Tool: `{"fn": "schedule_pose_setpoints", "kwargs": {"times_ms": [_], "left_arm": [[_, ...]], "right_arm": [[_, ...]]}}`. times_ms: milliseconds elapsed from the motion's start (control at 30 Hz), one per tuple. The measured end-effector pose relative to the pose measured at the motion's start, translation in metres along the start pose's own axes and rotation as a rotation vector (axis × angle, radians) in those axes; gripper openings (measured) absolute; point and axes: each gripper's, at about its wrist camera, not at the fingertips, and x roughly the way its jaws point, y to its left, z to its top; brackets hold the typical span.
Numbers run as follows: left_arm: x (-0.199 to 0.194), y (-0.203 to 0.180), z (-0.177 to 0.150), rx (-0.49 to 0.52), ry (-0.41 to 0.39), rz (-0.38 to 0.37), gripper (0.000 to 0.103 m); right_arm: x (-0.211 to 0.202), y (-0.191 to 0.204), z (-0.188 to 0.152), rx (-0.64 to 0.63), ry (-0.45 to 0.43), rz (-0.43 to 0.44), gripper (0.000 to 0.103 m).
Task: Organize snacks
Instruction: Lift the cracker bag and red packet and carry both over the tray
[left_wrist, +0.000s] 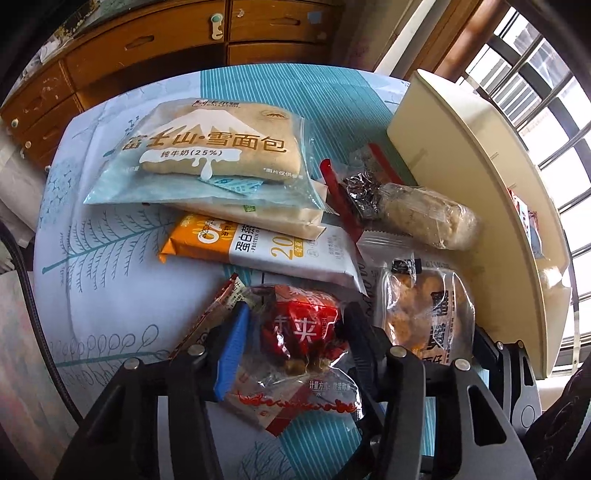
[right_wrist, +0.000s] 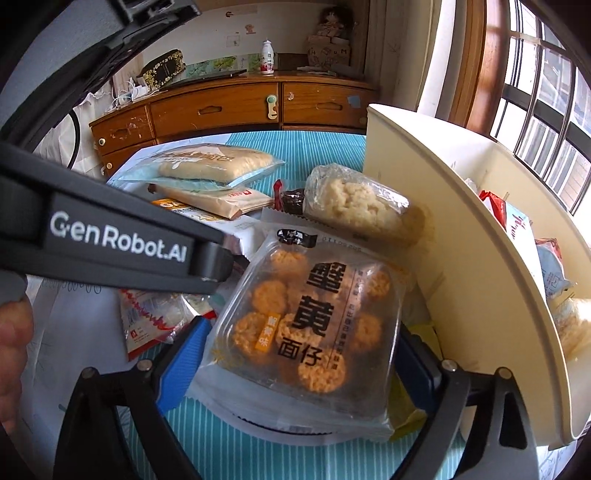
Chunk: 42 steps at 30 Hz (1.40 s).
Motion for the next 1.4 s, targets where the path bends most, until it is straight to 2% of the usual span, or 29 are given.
{"fn": "schedule_pose_setpoints", "kwargs": {"times_ms": [233, 533, 900, 1067, 1400], "left_arm": [[-0.014, 0.011, -0.008, -0.015, -0.026, -0.002, 0.047], [-0.047, 0.024, -0.034, -0.03, -0.098, -0.06, 0.047], [-0.093, 0.032, -0.072, 0.001, -0.187, -0.168, 0.047], [-0.114, 0.03, -0.085, 0.02, -0.224, -0.192, 0.047], [-0.139, 0.016, -0.095, 0.021, -0.273, -0.272, 0.047]], "right_arm": [[-0.011, 0.004, -0.004, -0.035, 0.007, 0.011, 0.088], [-0.034, 0.013, -0.022, -0.031, 0.028, 0.028, 0.087], [-0.08, 0.022, -0.036, 0.013, -0.03, 0.0, 0.087], [-0.105, 0.023, -0.035, 0.027, -0.065, -0.009, 0.087], [-0.143, 0.011, -0.028, 0.045, -0.109, -0.015, 0.087]]}}
